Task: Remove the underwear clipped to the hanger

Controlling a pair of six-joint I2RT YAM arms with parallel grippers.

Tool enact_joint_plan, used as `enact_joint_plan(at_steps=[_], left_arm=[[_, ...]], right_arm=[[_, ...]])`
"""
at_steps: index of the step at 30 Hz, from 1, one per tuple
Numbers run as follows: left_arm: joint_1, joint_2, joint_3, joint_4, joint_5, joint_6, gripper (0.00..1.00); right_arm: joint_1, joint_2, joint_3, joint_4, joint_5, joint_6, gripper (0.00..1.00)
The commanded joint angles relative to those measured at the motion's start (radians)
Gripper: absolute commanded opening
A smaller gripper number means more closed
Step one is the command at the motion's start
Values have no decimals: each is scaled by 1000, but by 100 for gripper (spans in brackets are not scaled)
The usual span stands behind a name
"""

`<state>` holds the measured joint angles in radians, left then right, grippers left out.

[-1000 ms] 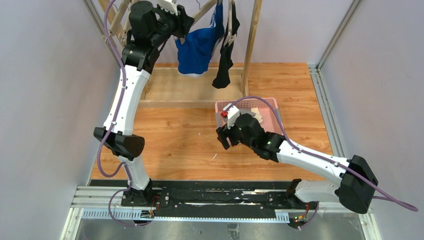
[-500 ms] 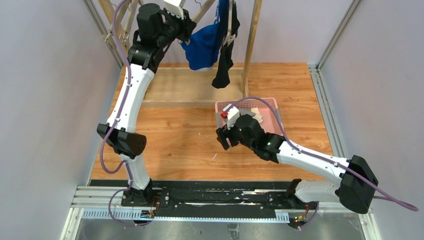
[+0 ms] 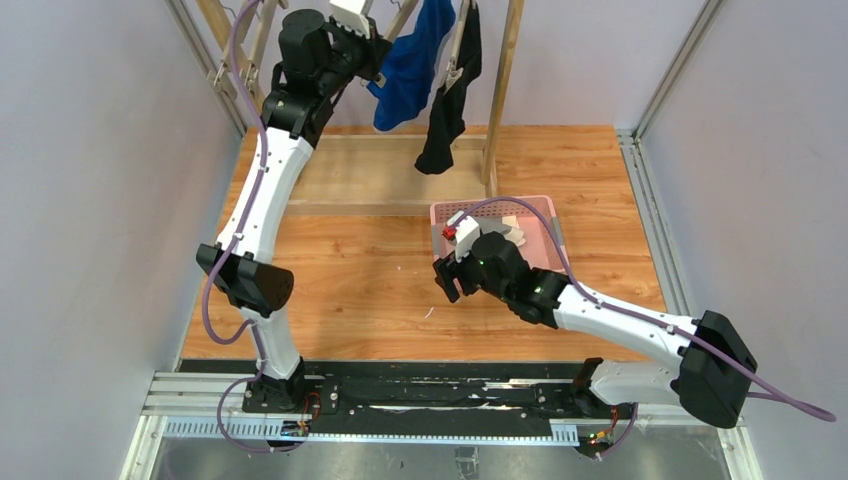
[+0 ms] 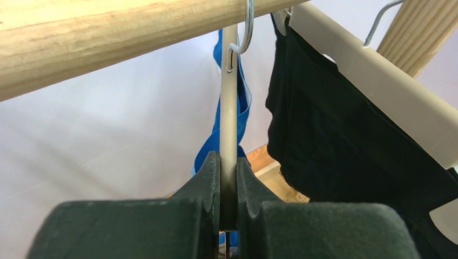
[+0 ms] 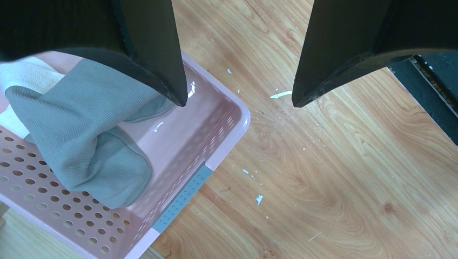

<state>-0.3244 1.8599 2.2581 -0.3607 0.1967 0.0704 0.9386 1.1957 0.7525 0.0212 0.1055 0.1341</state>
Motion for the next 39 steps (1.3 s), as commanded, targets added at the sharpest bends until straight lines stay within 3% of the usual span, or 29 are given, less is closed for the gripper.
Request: enact_joint_plan(at_steps=[1,11,21,28,36,39], left_arm=[[-7,-54,-5,58,-69,13,0],[-7,-130,-14,82,-141,54,0],[-7,-230,-117,96,-149,79,0],[-7,-323,-274,51,-141,122,0],[-7,-488,-577,16,-200,163,0],[-6,-602,-717,-2,-239,161,0]], right_arm=[[22,1,-10,36,9,-1,73],[22,28,-9,49,-4,3,73],[23,19,-24,58,-7,14,73],[24,14,-26,59,-15,16,73],[23,0,-1,43,12,-15,73],[22,-5,30,13,55,-43,78]])
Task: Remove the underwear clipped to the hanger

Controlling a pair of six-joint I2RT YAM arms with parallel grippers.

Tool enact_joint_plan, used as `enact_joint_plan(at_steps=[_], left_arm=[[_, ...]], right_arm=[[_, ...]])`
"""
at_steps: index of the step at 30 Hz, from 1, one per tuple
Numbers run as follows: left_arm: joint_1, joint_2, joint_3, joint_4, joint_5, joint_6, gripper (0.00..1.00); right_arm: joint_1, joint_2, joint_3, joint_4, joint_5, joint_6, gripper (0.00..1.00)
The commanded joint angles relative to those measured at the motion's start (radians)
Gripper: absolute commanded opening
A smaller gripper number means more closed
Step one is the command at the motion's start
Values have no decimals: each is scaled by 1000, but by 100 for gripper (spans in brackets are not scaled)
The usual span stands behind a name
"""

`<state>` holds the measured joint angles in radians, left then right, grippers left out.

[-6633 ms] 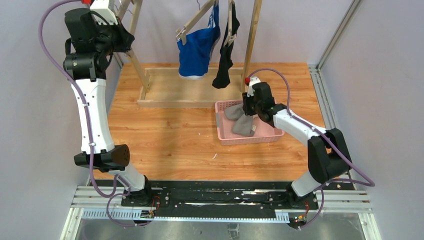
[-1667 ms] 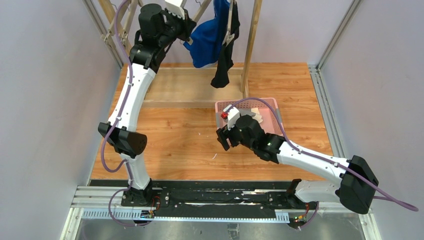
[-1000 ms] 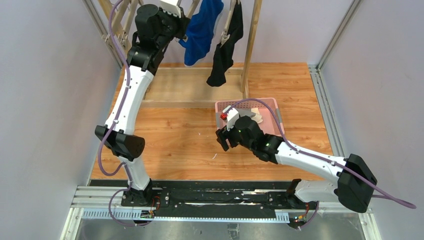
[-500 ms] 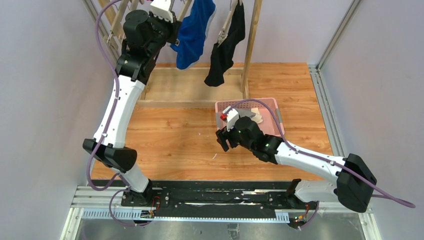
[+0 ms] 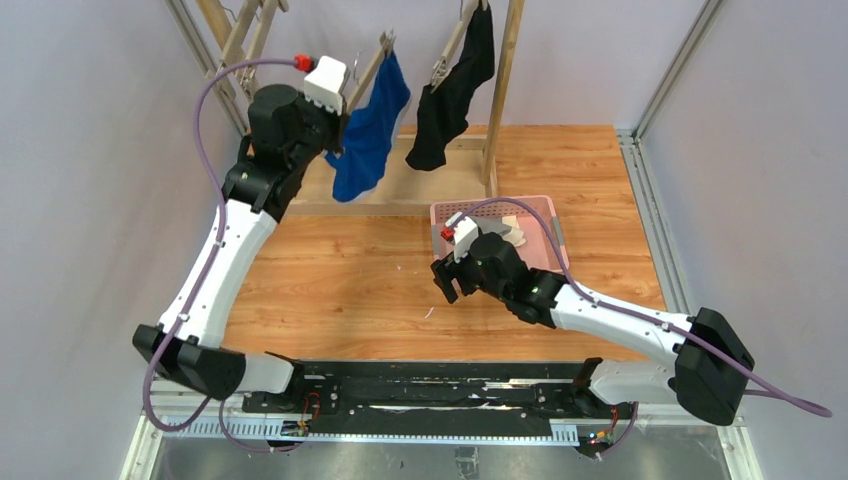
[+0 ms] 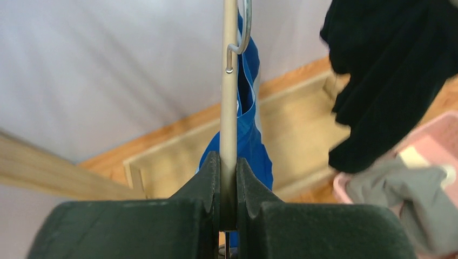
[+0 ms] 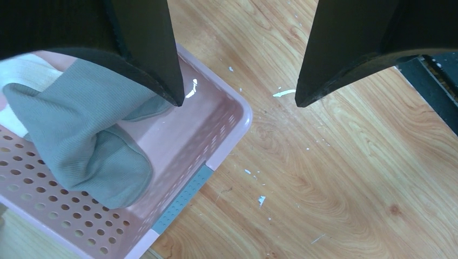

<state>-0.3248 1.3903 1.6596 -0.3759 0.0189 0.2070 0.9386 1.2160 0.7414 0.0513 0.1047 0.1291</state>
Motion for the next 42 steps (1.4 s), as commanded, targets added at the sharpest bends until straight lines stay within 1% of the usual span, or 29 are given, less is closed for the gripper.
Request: enact_joint_plan(at_steps=[1,4,7,10,13,17,21,24,27,31,34,42], left_arm=[[-6,-162,-175,20,-82,14,0],[-7,-310,-340,3,-145,5,0],[-6,-426,-436,-89,-180,-9,0],[-5,-515,-490,-207,-145,-49,0],[-6,-569,-525,-310,-58,-69,0],[-6,-596,-560,-427,36,-66,0],[-6,-607,-608,-491,96,-20,0],[-6,-608,-612,-512,179,13,0],[-7,-596,-587,-514,277,30,0],[-6,-557,-525,-550,417,75,0],[-6,-564,-490,-564,537,118,0],[-6,-599,-443,-563,608,138,0]], right_arm=[[20,-25,54,-25,73,-52,80],[-8,-31,91,-38,94,-79,84],[-87,-45,120,-39,29,-74,86],[-194,-57,132,-12,-129,-48,87],[-286,-54,145,37,-283,-39,88],[-380,-25,198,59,-473,-26,90],[-441,34,268,84,-707,1,90],[-452,68,316,114,-894,15,89],[-452,91,352,144,-1019,22,89],[-452,115,382,151,-1094,21,89],[-452,130,399,153,-1135,26,88],[-452,140,408,157,-1207,9,88]])
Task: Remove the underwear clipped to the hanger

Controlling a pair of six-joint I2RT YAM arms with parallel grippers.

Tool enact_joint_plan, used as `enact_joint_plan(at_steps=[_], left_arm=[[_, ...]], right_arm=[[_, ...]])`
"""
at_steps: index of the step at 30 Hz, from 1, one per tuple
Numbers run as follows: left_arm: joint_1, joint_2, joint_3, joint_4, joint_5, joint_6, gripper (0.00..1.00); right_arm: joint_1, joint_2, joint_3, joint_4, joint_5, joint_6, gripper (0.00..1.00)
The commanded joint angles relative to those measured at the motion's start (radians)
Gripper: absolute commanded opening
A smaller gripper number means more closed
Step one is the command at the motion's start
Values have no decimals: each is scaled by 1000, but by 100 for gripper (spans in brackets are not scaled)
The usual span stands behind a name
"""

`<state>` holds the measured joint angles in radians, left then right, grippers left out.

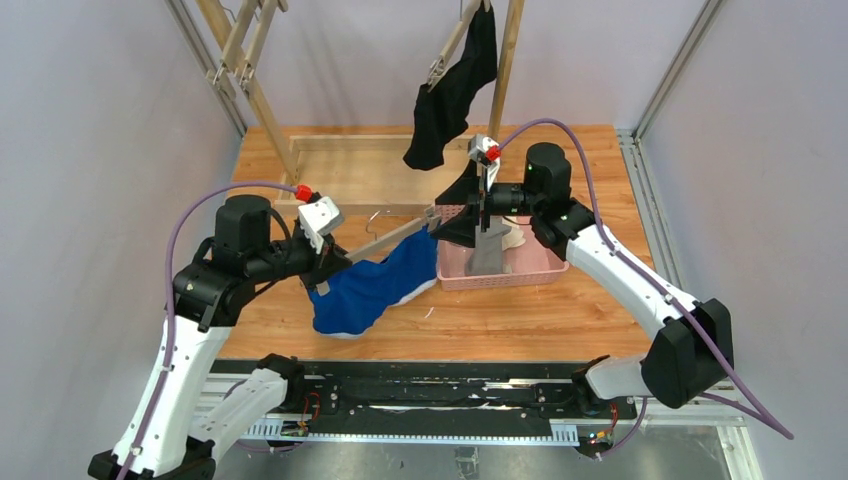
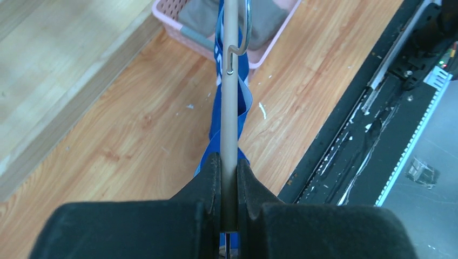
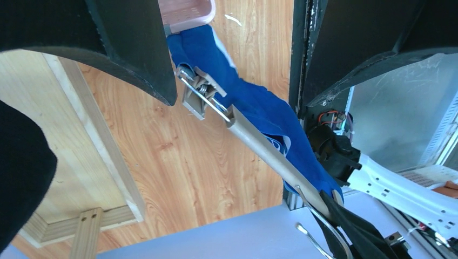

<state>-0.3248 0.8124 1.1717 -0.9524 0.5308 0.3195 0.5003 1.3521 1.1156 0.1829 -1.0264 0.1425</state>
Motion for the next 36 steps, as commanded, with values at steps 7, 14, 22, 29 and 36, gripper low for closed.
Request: enact_joint_plan(at_steps=[7,14,22,29,36], left_arm=[[-6,-18,53,12,84,-1,0],[-6,-38,42,12,117,5,0],[-6,-55,49,4,91,2,0],[-6,-51,52,4,78,0,0],[-6,-51,58,4,60,-2,0]], right_arm=[[-14,22,60,-4,-77,-37,88],[-14,55,92,-19,-91,-58,88],[-16,102,96,21,-153,-22,86],[-16,121,82,87,-206,36,73],[-16,140,82,107,-236,62,29]])
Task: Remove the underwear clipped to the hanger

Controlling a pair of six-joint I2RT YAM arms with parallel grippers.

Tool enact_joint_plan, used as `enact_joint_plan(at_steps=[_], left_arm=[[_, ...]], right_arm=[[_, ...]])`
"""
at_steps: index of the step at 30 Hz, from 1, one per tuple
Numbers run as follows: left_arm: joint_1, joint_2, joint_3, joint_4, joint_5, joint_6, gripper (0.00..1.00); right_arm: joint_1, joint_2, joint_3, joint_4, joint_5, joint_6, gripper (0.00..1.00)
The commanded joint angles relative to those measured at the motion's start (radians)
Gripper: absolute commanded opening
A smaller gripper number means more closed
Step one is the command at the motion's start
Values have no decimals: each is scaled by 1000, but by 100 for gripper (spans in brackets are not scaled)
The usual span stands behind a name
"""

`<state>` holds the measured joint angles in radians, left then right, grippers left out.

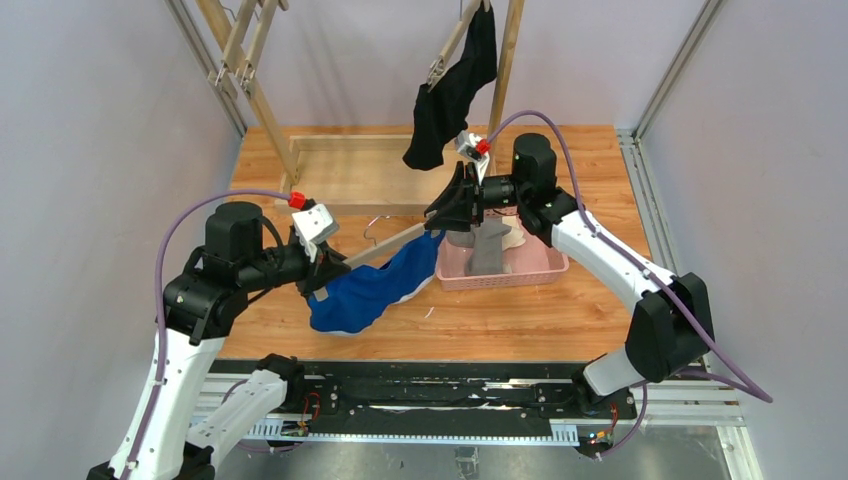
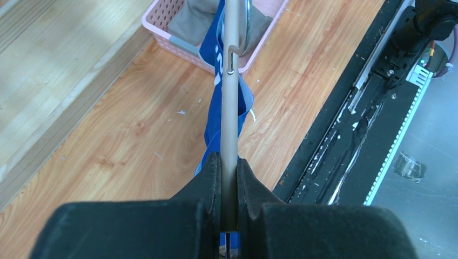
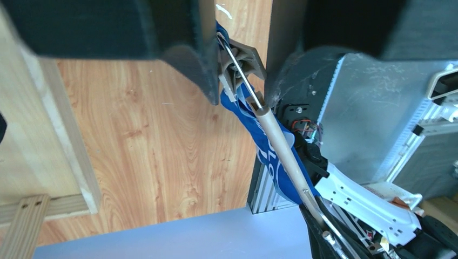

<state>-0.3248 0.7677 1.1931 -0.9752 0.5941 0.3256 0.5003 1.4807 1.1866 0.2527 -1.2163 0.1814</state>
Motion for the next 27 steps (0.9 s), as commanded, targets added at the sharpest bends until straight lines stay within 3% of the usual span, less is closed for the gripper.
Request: enact_joint_plan(at_steps=[1,6,10,11,13,14,15,21,27], left_arm=[[-7,-6,40,27,-6,-8,0],[-6,-8,62,27,-26,-6,0],[-6,-6,78,27,-34,-10,0],[-6,-7,80,26,-38,-10,0],[-7,-3,87,27,-45,-11,0],[-7,-1,91,27,-51,-14,0],[-6,4,97,26,-59,-15,0],[-7,18,135,29,-95,-18,0],[-7,9,124,140,-60,-106,0]], right_arm=[[-16,13,10,32,-47,20,23],[-16,13,-2,9,-50,2,3],[-16,0,-7,-3,-33,-10,1],[-18,-4,-2,-9,-23,-10,3],[-22,-15,3,-20,5,-8,42],[-24,-23,7,-21,17,-6,55],[-27,-33,10,-24,41,-3,61],[-29,-173,-19,-29,286,-11,72],[-29,-308,-113,12,478,87,71]])
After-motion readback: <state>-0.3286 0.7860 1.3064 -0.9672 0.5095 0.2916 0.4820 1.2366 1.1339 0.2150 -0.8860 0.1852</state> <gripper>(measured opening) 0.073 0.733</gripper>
